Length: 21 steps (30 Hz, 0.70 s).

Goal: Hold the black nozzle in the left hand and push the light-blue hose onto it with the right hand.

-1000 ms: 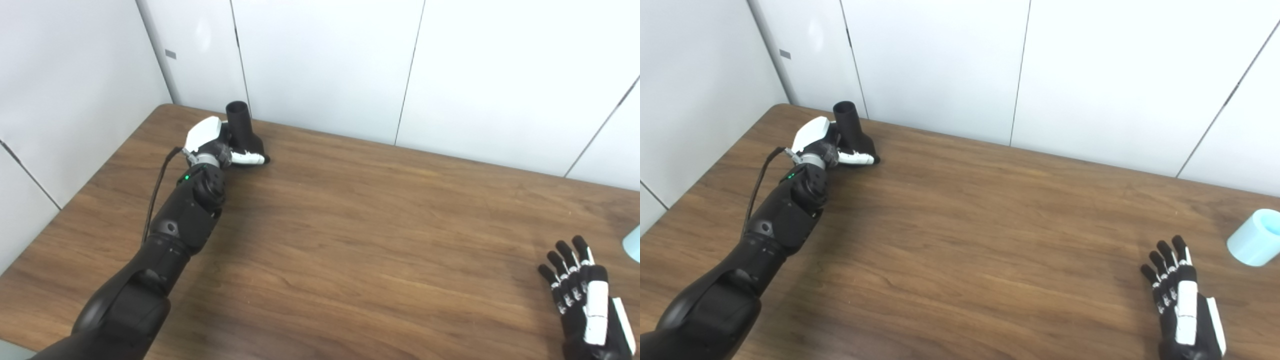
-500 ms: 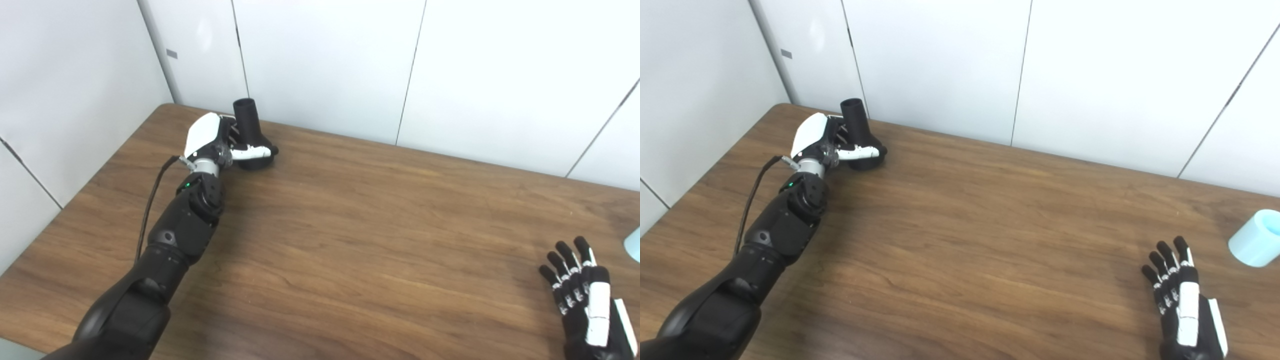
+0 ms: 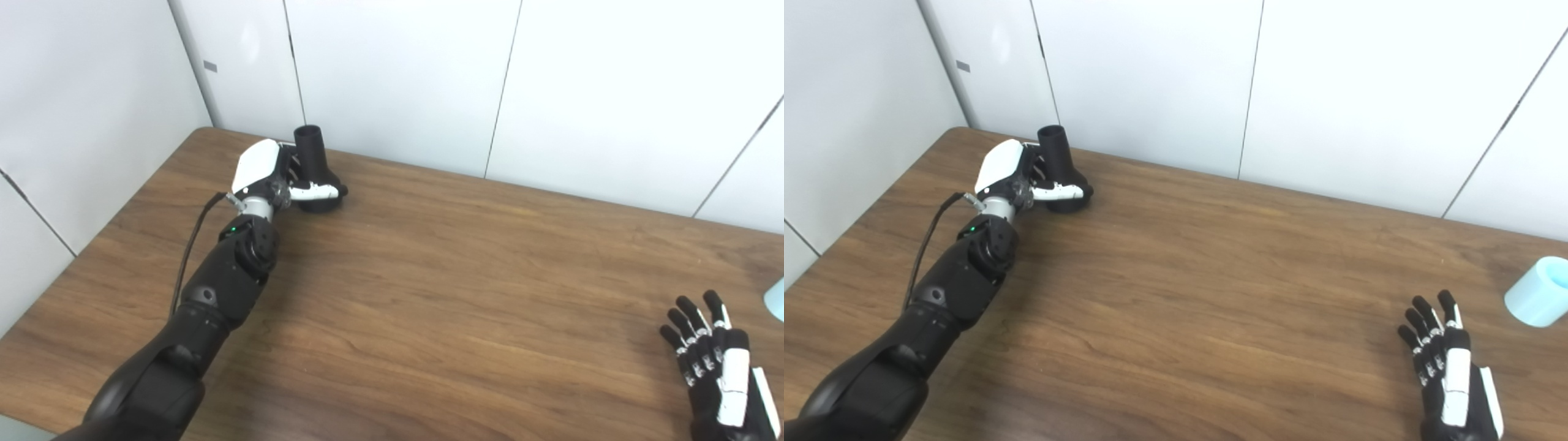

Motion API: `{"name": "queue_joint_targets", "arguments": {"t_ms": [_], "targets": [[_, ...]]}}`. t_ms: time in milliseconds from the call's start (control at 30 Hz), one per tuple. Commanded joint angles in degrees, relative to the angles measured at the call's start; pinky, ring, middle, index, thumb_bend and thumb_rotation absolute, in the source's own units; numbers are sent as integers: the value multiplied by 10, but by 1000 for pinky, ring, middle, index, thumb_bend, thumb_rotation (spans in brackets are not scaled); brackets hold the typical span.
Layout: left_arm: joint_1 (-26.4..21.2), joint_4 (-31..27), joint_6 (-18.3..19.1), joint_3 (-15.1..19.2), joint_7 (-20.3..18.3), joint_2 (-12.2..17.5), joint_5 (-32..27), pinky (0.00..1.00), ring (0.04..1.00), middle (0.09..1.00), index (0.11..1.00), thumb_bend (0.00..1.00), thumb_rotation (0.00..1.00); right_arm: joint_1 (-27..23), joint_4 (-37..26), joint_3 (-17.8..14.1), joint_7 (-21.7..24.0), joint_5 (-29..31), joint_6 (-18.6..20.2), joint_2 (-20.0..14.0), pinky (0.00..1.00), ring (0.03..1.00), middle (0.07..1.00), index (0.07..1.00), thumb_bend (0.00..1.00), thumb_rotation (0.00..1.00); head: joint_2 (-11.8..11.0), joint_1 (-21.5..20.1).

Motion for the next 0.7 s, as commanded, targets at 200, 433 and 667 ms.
{"name": "queue_joint_targets", "arguments": {"t_ms": [200,433,667], "targets": [[18,-67,-7,-11,-2,14,23,569,580,539,466,506,0,2,3,4,3,-9,-5,-3,861,902,900,996,504,1000,10,-30],[52,-139,-1,-19,-18,-3,31,623,660,539,465,516,0,-1,8,4,7,-10,-16,-4,858,901,902,983,523,977,20,-60],[85,-179,-14,-35,-8,-30,55,712,667,509,477,522,0,-3,2,0,-1,-14,-10,-2,818,888,891,981,520,989,29,-83]]}}
